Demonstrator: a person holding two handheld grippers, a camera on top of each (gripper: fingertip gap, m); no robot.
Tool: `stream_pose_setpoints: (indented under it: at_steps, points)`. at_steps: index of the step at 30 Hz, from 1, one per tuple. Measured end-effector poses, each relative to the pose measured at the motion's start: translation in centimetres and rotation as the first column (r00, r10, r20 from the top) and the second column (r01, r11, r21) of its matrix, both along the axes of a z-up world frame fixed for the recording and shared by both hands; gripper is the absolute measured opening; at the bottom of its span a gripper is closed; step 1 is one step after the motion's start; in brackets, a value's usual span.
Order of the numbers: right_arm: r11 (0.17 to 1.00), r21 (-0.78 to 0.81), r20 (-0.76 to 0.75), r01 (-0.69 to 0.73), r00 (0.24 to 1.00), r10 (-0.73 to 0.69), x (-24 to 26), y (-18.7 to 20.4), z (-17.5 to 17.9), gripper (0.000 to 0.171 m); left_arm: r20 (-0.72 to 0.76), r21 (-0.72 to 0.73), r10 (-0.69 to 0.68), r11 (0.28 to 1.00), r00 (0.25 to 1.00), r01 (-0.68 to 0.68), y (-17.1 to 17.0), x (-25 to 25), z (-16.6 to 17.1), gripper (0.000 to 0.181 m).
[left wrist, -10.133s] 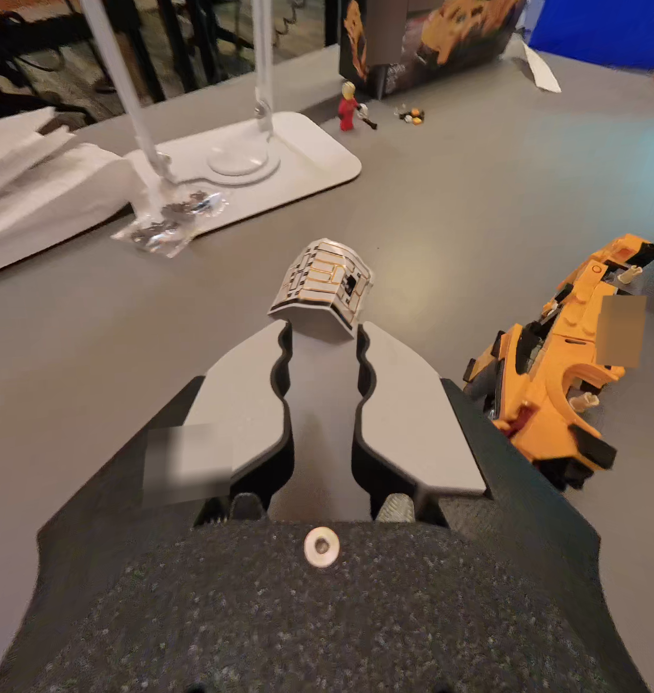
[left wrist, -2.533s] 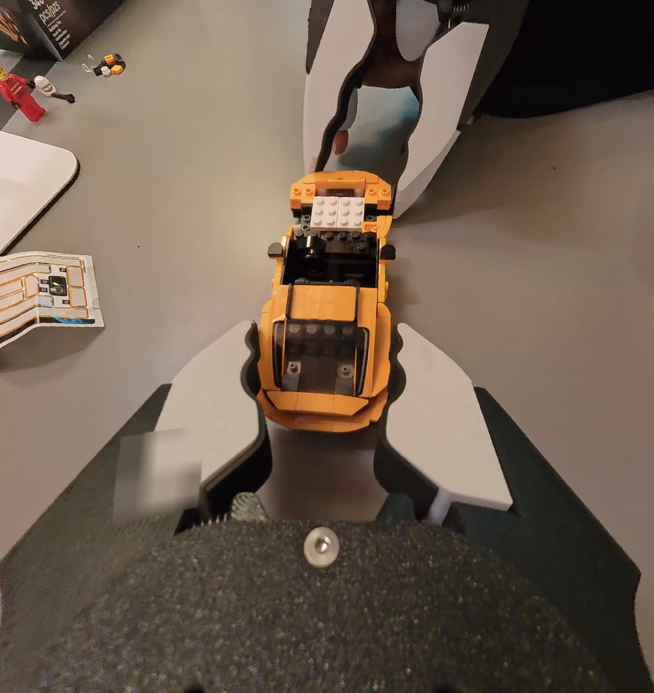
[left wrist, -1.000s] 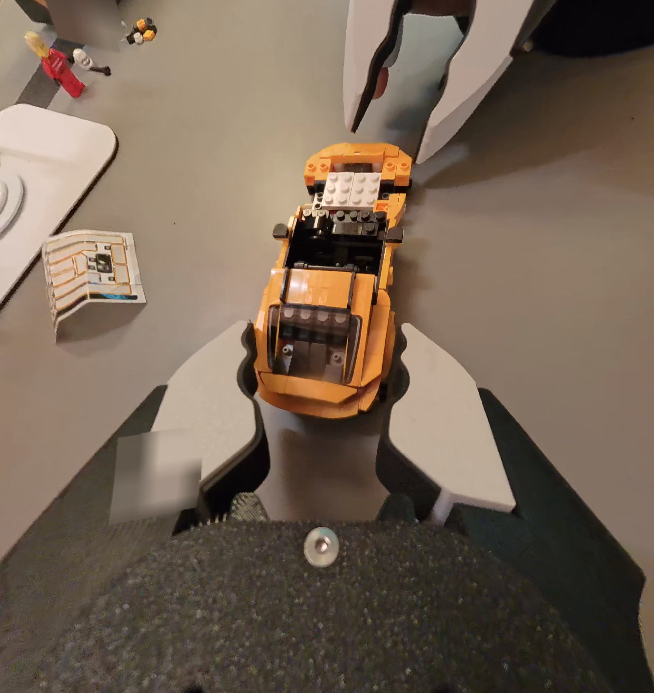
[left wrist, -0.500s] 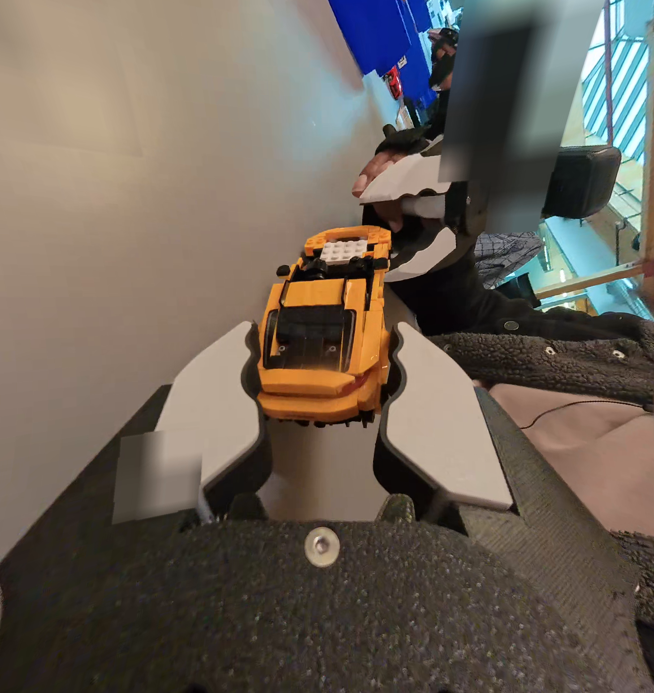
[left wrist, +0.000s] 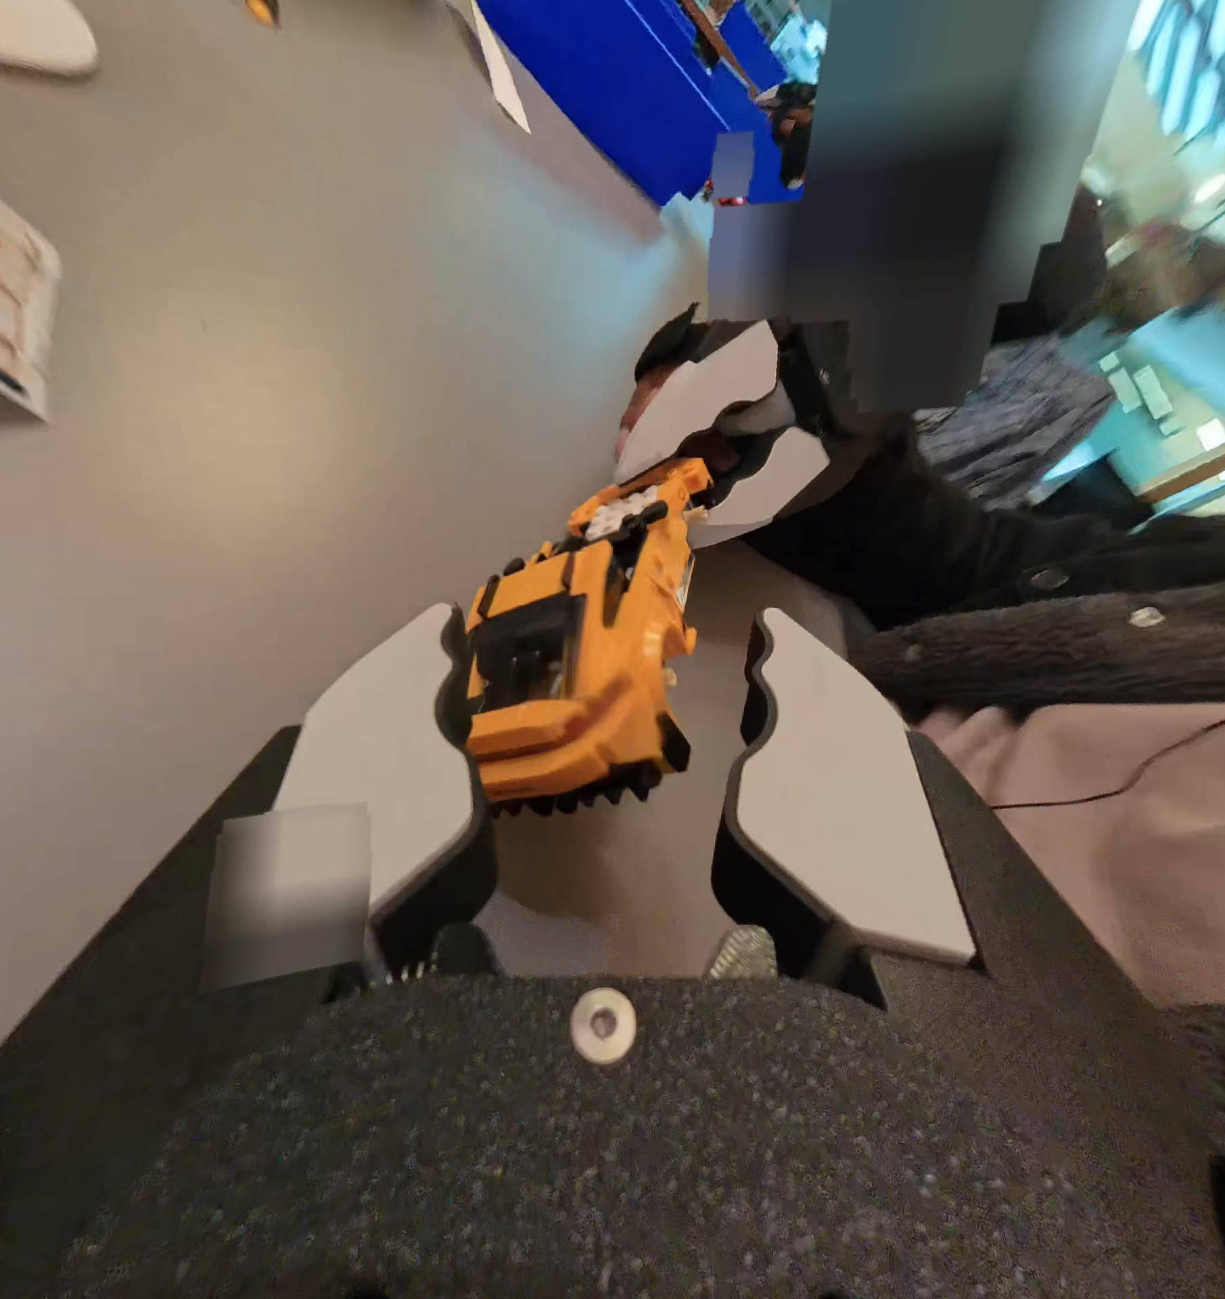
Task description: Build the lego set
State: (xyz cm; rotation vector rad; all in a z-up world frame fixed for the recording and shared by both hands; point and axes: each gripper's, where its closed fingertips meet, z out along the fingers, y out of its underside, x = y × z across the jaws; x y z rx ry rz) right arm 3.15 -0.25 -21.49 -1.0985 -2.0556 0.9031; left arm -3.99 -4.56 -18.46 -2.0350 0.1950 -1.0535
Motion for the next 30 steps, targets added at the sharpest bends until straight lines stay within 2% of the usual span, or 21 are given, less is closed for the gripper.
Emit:
stream_pose_setpoints:
  at_steps: [1, 7, 15, 24, 27, 30]
  points:
    - [0.999, -0.036, 0.014, -0.01, 1.0, 0.011, 0.1, -0.1, 0.0, 0.026, -0.06, 0.041, -0.007, 0.999, 0.998, 0.01, -0.1, 0.0, 0.1, 0.075]
    - [0.992, -0.13, 0.036, -0.007, 0.999, 0.012, -0.3, 0.6, 0.2, 0.027, -0.369, 0.155, -0.024, 0.984, 0.929, 0.086, -0.2, 0.3, -1.0, 0.069]
    - [0.991, -0.128, 0.006, 0.032, 0.999, -0.031, -0.6, 1.1, 0.5, 0.028, -0.638, 0.221, 0.038, 0.966, 0.769, 0.136, 0.1, -0.8, -2.3, 0.04]
    - [0.991, -0.118, -0.046, 0.064, 0.997, -0.07, -0.5, 1.2, 1.0, 0.029, -0.647, 0.212, 0.026, 0.966, 0.762, 0.147, -0.1, -0.6, -2.2, 0.039]
    - [0.985, -0.16, -0.108, 0.07, 0.99, -0.088, -0.5, 1.2, 2.4, 0.04, -0.545, 0.281, 0.035, 0.949, 0.838, 0.143, -0.2, 0.2, -0.2, 0.056]
    - [0.979, -0.183, -0.132, 0.092, 0.984, -0.117, -0.5, 1.6, 3.0, 0.046, -0.465, 0.348, 0.1, 0.934, 0.88, 0.078, 0.1, -0.6, 1.7, 0.059]
